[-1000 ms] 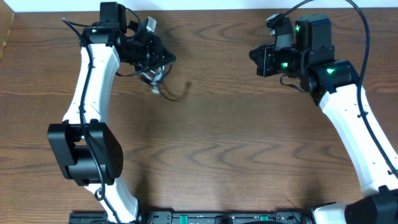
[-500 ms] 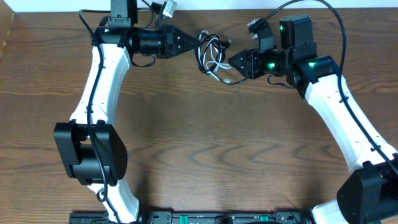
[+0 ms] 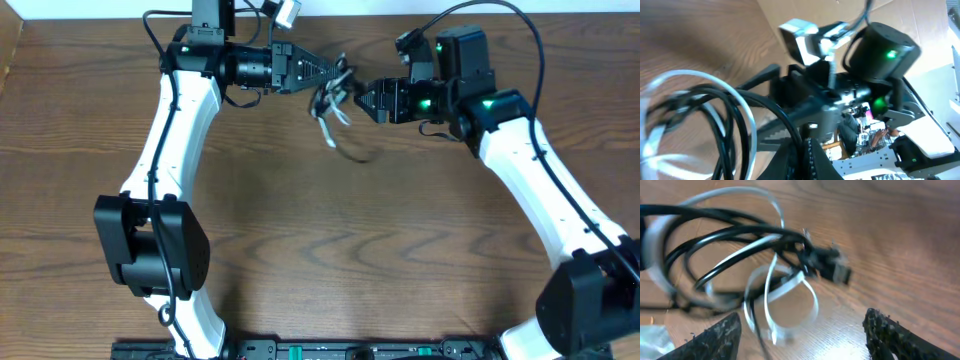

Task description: Untangle cables

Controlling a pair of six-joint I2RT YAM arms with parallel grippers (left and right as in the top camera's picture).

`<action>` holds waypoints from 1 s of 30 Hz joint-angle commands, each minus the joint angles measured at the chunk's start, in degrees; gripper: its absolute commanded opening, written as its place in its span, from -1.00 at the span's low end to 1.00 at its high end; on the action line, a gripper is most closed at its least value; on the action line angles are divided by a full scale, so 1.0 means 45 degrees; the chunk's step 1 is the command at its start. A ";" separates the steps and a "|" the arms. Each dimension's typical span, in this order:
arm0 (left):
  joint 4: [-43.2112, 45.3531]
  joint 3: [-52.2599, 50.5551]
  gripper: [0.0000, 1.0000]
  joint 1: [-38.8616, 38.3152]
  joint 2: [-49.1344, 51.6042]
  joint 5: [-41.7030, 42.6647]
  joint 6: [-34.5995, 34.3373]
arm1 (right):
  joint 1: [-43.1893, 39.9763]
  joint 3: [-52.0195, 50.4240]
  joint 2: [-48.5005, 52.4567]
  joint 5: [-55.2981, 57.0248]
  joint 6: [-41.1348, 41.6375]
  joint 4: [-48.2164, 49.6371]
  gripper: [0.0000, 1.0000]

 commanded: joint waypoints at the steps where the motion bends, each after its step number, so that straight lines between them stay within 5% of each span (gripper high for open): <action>1: 0.0204 0.0355 -0.85 0.0019 0.0063 0.0593 -0.0155 | 0.0146 0.0024 0.0510 0.0389 0.1195 0.0044 0.46; 21: 0.0350 0.0355 -0.85 -0.0408 0.0063 0.0539 -0.0452 | 0.0690 0.0024 0.2390 0.0743 0.3478 0.2662 0.28; 30: 0.1078 0.0355 -0.85 -0.0408 0.0063 -0.0811 -0.3191 | 0.0466 0.0024 0.2390 -0.0573 0.3755 0.3143 0.29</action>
